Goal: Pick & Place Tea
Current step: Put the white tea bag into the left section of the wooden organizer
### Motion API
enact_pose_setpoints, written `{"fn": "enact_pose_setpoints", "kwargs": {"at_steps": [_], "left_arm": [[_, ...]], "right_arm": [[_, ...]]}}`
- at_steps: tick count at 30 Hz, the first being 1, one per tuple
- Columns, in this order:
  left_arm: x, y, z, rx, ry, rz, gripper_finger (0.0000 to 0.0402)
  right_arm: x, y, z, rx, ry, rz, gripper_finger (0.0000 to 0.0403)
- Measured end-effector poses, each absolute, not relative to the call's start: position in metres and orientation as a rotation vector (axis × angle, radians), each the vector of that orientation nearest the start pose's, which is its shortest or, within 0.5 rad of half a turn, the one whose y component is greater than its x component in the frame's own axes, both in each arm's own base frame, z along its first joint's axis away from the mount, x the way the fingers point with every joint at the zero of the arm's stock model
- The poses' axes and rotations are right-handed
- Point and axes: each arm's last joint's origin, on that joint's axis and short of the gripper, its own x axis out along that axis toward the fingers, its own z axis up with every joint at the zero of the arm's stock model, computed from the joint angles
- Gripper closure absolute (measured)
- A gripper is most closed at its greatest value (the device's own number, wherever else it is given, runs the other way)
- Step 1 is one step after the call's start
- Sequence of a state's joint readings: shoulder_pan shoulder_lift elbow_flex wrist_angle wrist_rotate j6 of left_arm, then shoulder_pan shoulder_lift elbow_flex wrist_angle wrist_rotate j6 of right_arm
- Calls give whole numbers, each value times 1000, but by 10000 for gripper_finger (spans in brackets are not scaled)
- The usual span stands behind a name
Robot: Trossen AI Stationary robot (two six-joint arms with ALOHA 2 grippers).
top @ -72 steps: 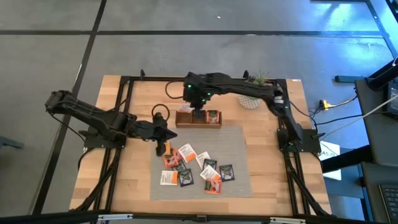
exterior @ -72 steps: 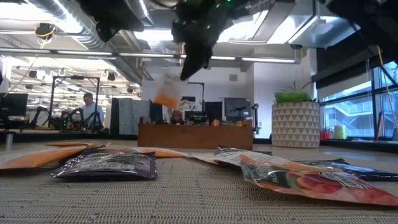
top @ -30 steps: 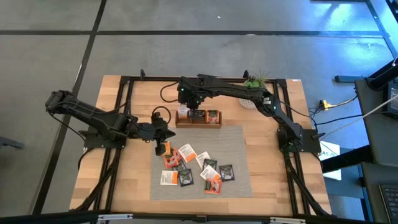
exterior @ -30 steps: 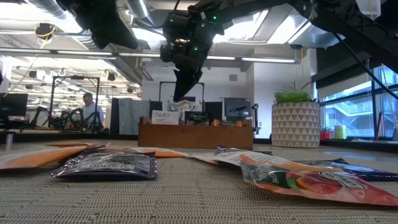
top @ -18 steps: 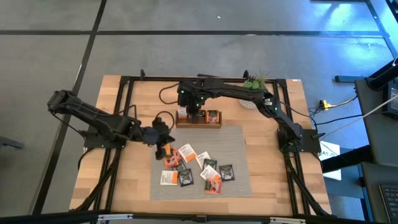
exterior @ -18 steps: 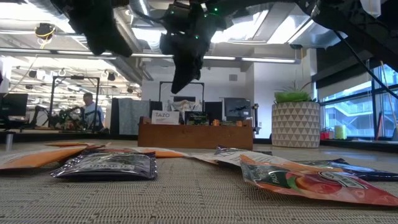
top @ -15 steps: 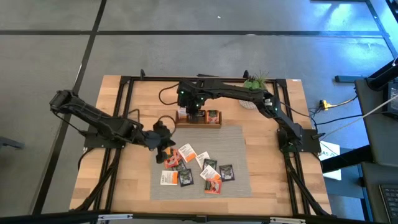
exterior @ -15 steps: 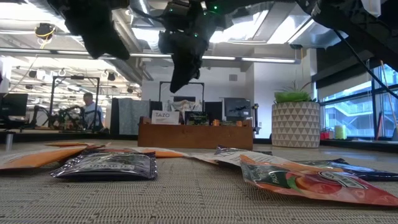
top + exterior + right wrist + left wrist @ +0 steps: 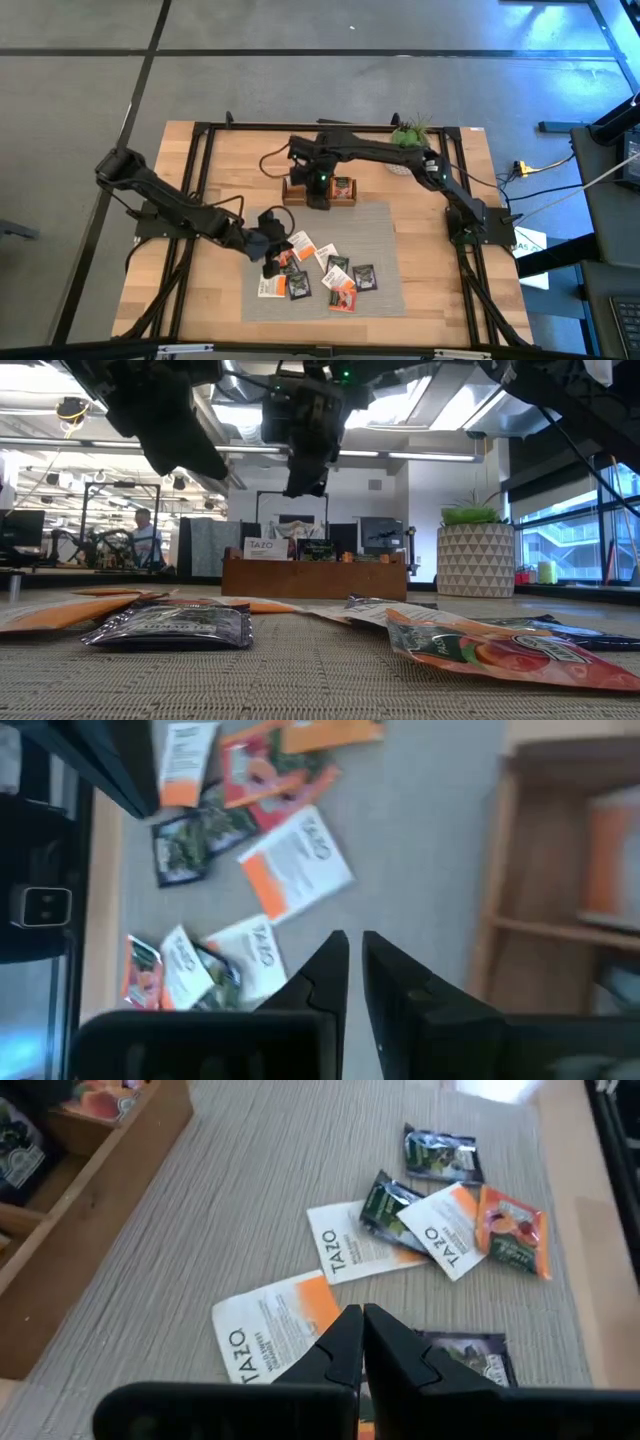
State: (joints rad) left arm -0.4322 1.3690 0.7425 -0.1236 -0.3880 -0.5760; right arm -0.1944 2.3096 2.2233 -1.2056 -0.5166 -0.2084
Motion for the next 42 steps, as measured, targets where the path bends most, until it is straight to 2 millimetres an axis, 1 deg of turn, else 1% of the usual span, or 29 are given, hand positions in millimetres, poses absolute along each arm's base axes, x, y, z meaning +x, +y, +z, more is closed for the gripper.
{"fn": "enact_pose_setpoints", "kwargs": {"at_steps": [2, 6, 10, 14, 19, 23, 26, 30, 34, 36, 39, 42], "left_arm": [[249, -106, 200, -243, 675, 167, 394], [251, -115, 190, -216, 678, 182, 395], [261, -123, 180, -231, 614, 226, 395], [276, -131, 169, -260, 551, 221, 395], [296, -143, 161, -265, 574, 183, 394], [313, -154, 161, -251, 569, 166, 391], [323, -160, 159, -204, 577, 137, 392], [339, -170, 155, -166, 589, 91, 393], [353, -178, 143, -183, 616, 70, 391], [358, -182, 137, -213, 627, 58, 392], [362, -189, 131, -229, 641, 47, 394], [364, -194, 134, -229, 623, 46, 395]], "right_arm": [[469, -69, 238, 268, 1176, 417, 365], [467, -53, 218, 266, 1237, 449, 365], [462, -44, 200, 270, 1333, 395, 365], [451, -37, 196, 290, 1402, 396, 365], [433, -18, 205, 263, 1336, 412, 365], [412, -3, 211, 247, 1246, 420, 365], [393, 9, 209, 208, 1202, 455, 365], [374, 26, 193, 198, 1180, 491, 365], [365, 44, 171, 272, 1120, 610, 365], [362, 51, 162, 301, 1096, 637, 365], [355, 59, 151, 333, 1107, 631, 365], [354, 62, 146, 334, 1124, 528, 365]]}}
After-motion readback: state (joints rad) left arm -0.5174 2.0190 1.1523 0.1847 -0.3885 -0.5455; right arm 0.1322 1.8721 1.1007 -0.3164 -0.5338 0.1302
